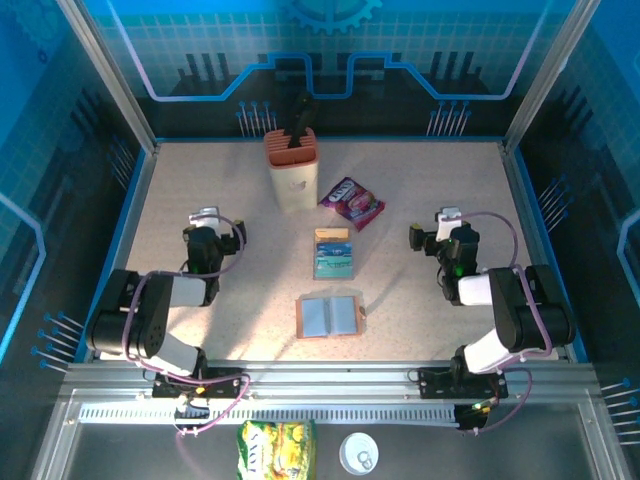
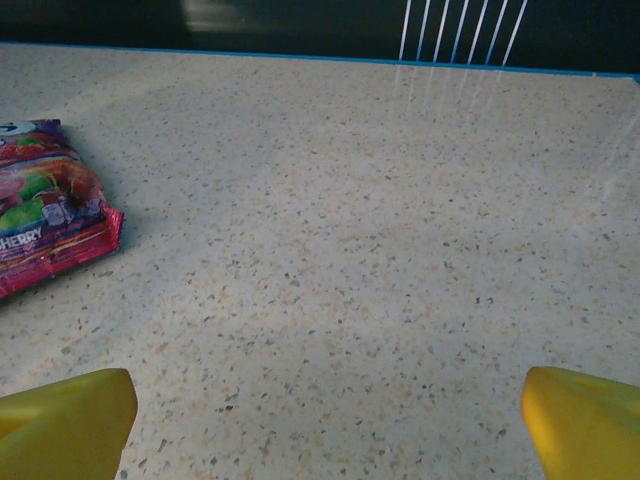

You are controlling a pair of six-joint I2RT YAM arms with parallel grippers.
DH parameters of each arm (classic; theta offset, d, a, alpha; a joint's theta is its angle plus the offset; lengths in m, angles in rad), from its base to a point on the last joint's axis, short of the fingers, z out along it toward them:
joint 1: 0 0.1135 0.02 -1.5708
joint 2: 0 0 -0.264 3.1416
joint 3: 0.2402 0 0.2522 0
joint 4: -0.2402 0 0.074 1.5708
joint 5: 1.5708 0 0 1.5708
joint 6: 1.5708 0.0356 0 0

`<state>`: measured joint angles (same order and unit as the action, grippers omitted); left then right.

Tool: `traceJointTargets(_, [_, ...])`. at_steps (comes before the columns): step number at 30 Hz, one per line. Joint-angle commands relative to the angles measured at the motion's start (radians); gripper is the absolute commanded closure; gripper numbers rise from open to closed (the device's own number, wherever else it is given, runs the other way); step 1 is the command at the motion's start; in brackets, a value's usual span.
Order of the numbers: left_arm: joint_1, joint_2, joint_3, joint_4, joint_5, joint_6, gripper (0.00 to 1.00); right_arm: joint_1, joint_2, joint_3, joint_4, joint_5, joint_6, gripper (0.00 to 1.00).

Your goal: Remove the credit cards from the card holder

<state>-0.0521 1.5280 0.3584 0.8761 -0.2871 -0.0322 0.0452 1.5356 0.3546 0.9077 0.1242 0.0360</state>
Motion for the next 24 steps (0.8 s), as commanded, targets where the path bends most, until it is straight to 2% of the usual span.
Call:
traceJointTargets(1, [0.008,0.014,0.018,0.042,0.049,0.02,0.01,0.013,0.001,0.017,0.031,0.032,-0.006,0.0])
traceJointTargets(2, [0.008,0.027,0.011,0.08,0.048,0.026,0.01,0.014,0.001,0.017,0.031,0.031,-0.006,0.0])
traceJointTargets(11, [0.008,0.024,0.016,0.066,0.069,0.032,0.01,0.015,0.003,0.019,0.028,0.033,-0.01,0.0])
traceJointTargets(19, [-0.004,0.025,0.005,0.084,0.065,0.045,0.01,-0.008,0.006,0.053,-0.035,-0.129,-0.039,0.0])
traceJointTargets(24, [-0.009,0.025,0.0,0.093,0.06,0.049,0.01,-0.007,0.006,0.045,-0.02,-0.13,-0.04,0.0])
